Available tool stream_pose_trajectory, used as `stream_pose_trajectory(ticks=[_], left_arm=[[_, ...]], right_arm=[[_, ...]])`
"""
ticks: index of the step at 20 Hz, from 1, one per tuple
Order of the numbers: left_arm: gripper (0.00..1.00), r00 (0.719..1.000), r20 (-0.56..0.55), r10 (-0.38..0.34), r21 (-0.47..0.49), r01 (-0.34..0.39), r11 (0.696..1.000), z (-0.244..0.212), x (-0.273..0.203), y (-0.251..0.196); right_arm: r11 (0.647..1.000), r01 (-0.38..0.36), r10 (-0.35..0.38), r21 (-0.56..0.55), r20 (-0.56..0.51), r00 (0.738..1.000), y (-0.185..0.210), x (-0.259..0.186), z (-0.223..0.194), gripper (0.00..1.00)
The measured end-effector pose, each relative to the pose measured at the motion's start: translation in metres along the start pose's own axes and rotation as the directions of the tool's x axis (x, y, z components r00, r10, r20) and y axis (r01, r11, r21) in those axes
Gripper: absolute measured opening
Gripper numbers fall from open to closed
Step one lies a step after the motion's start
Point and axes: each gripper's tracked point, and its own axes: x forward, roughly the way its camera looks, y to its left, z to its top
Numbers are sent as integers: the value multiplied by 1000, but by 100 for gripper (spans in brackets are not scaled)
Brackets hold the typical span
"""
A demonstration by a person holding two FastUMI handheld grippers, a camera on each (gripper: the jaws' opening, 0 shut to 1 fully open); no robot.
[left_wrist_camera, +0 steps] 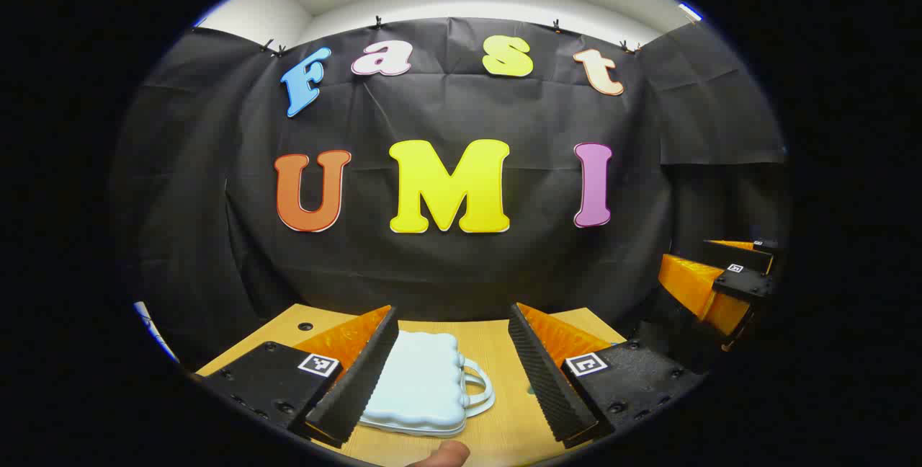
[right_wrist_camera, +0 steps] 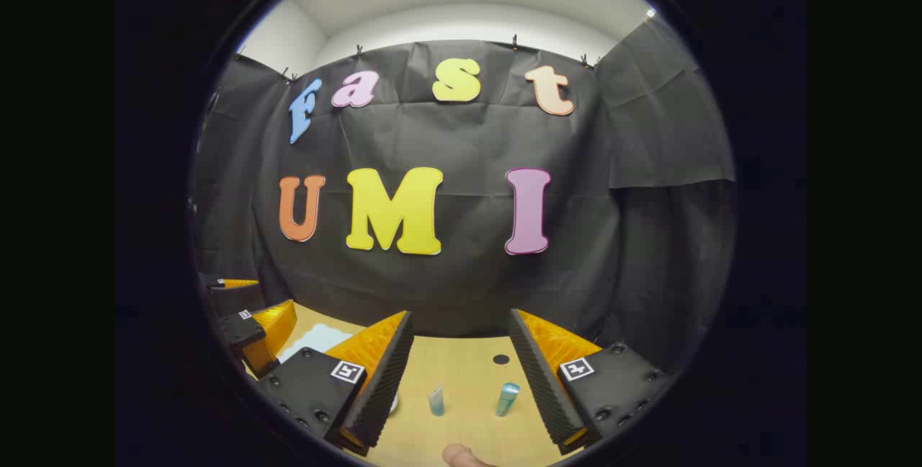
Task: First open the suitcase, pack the skin care products into it, and then close the suitcase.
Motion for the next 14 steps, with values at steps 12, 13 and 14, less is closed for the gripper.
stream_pose_trajectory(ticks=[12, 13, 14], left_arm=[[98, 999, 4, -37, -3, 37, 999, 5, 16, -16], [98, 999, 4, -39, -1, 39, 999, 6, 17, -16], [98, 999, 6, -37, 1, 37, 999, 6, 17, -16]], right_arm=[[1000, 11, -11, -19, 3, 1000, -12, 21, 0, 80], [1000, 12, -11, -24, 3, 1000, -12, 19, -1, 80], [999, 13, -13, -31, 4, 1000, -12, 18, 0, 80]])
